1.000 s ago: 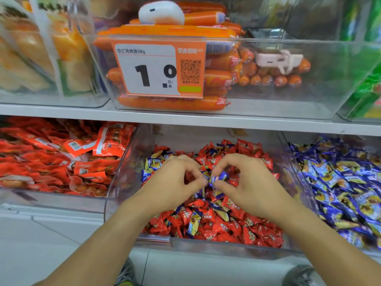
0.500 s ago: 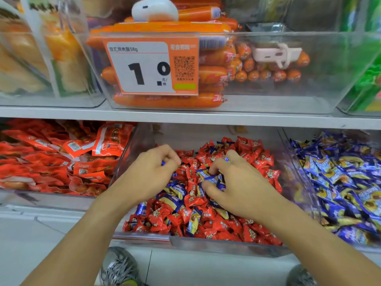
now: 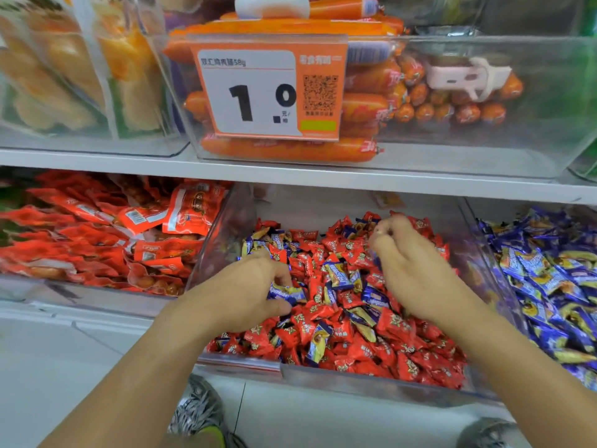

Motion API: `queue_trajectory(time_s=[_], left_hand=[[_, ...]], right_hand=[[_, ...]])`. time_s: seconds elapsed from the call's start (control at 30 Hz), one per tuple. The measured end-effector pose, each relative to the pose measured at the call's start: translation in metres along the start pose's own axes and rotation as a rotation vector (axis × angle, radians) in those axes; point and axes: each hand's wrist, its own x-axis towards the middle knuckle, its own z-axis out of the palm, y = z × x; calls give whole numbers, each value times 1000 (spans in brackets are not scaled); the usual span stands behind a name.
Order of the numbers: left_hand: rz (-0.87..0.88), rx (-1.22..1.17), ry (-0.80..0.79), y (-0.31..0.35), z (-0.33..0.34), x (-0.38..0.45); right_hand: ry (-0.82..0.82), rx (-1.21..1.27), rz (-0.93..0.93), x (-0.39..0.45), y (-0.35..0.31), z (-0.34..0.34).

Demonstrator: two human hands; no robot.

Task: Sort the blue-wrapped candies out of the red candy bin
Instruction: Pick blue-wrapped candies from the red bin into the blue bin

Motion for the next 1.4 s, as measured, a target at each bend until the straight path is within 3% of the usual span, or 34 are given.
queue_trajectory(time_s=[0.13,0.23,0.33,0.47,0.57,0.7,0.8,0.97,1.07,1.23,1.3,1.4], left_hand=[[-2,-115,126,-3,-4,-1],[-40,-295,163,-1,-8,0],[-85,-564,161,2,-8,1],[-71,-622,147,11,-6,3],[-45,-591,122,20,-3,1],[-31,-520,78,32,2,2],[-17,-539,96,43,5,5],[-34,-728,195,55,4,11],[-8,-808,192,70,6,16],[245,-732,210,116,11,16],[362,-661,238,142,11,18],[396,-601,210,178,6,24]], right_hand=[[42,166,-31,0,-4,-6],[-145,202,-95,-5,-4,-12],[-402,-43,-168,-16,-6,-21],[-428,-390,-214,-27,3,-22],[-495,-517,-234,-31,9,-16],[-444,-544,-288,-31,9,-11],[-394,-363,-301,-30,11,-17],[-216,-171,-204,-33,16,-48],[-201,-123,-141,-36,24,-56],[-146,409,41,-41,21,-70],[-137,389,-9,-48,25,-80],[-3,197,-137,-59,43,-105]])
